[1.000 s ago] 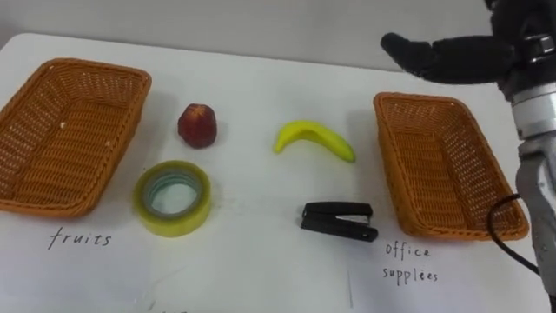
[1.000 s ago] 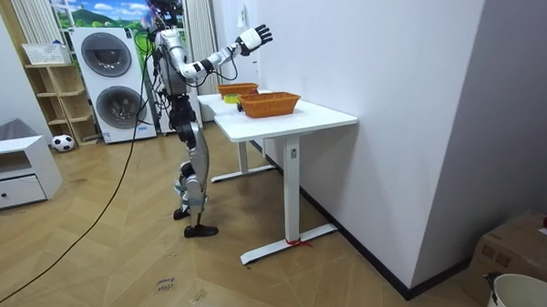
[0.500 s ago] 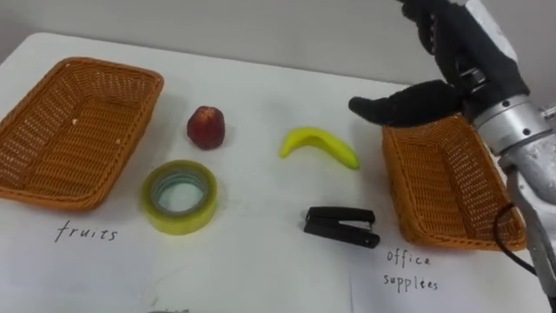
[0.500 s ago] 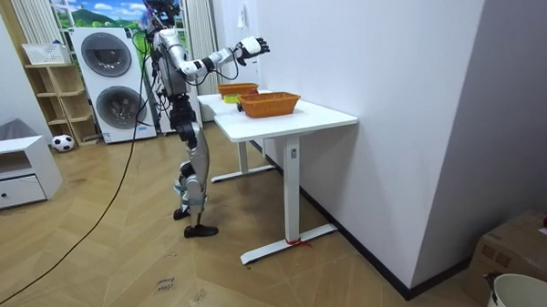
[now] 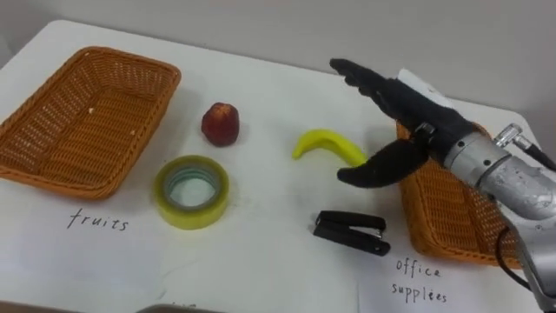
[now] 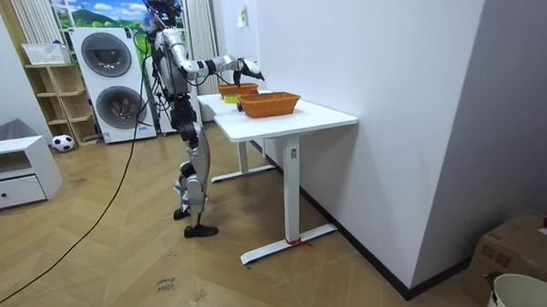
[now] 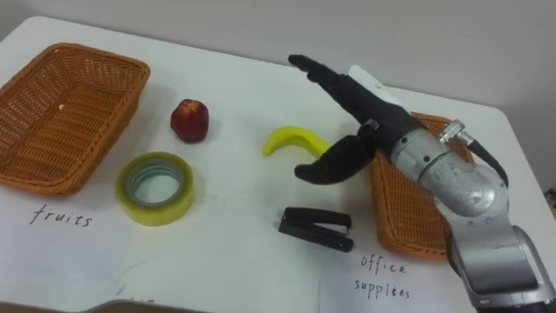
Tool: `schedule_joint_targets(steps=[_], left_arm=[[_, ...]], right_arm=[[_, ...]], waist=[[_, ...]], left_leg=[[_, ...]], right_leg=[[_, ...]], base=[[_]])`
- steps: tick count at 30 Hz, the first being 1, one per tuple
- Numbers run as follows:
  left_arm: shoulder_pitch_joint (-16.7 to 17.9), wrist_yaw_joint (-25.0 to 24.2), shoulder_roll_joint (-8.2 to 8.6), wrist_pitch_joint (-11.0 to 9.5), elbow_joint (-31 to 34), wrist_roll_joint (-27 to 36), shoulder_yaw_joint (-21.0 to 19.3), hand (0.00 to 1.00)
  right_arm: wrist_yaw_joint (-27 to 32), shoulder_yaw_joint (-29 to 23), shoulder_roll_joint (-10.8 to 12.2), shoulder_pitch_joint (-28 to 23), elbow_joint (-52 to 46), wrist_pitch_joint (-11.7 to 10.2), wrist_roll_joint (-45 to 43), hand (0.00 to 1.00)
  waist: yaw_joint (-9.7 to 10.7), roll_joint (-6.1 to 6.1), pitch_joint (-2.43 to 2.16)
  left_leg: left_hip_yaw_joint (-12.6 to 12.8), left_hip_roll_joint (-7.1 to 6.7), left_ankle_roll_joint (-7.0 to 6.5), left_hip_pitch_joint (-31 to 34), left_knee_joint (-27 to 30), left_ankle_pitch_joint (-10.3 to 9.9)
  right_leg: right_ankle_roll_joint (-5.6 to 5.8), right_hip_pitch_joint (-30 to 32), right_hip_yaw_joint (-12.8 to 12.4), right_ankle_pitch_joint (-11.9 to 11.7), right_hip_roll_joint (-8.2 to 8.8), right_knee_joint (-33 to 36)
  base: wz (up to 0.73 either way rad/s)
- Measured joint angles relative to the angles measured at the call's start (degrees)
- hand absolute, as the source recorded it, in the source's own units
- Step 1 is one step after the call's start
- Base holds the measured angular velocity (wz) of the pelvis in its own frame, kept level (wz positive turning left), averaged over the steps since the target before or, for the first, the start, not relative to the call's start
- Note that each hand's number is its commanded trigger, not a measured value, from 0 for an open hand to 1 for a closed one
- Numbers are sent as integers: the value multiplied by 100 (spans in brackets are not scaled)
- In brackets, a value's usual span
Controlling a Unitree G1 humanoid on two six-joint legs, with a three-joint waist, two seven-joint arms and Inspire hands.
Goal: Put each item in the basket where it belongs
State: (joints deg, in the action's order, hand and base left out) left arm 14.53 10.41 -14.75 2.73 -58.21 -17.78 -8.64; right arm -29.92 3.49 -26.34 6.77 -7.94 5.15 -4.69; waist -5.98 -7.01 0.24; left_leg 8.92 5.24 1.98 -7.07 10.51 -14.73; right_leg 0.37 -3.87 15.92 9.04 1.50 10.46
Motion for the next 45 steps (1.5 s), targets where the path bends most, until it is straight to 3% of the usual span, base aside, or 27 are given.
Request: schedule_joint_targets(steps=[9,19,22,27,37,45], left_arm=[[-13,-65,-20,107,73,26,119,0],[-195,-272,-42,221,102,21,324,0],[-250,-271,-42,229,88,23,331,0],[-294,-260,-41,230,89,23,346,0],[-308,-256,-46,232,91,25,557,0],[-285,-226,-43,233,114,18,552,0]], right_arm=[[-676,37,-1,-121,117,150,11,0],[-1321,260,0,-373,395,284,-200,0],[-1497,266,0,-373,509,372,-258,0],[-1635,266,0,-372,557,372,-292,0],[-1772,293,14,-371,754,370,-377,0],[-1723,301,55,-371,738,362,-700,0]], waist=[[-65,-52,-6],[-108,42,47],[-101,77,28],[-76,118,8],[-81,85,-13],[-83,35,3]], left_leg=[[-17,-2,0,63,24,0],[-18,-4,0,83,26,0],[-17,-2,0,86,24,0],[-19,-3,0,86,24,0],[-19,-3,0,74,23,1],[-21,-7,0,70,24,1]], right_leg=[[4,-13,18,-3,-5,-71],[5,-3,-6,-3,-5,-75],[5,4,-5,-3,-7,-76],[5,3,-6,-3,-6,-78],[5,-1,-16,-3,-5,-75],[5,0,-6,-3,0,-71]], base=[[2],[1],[0],[0],[0],[0]])
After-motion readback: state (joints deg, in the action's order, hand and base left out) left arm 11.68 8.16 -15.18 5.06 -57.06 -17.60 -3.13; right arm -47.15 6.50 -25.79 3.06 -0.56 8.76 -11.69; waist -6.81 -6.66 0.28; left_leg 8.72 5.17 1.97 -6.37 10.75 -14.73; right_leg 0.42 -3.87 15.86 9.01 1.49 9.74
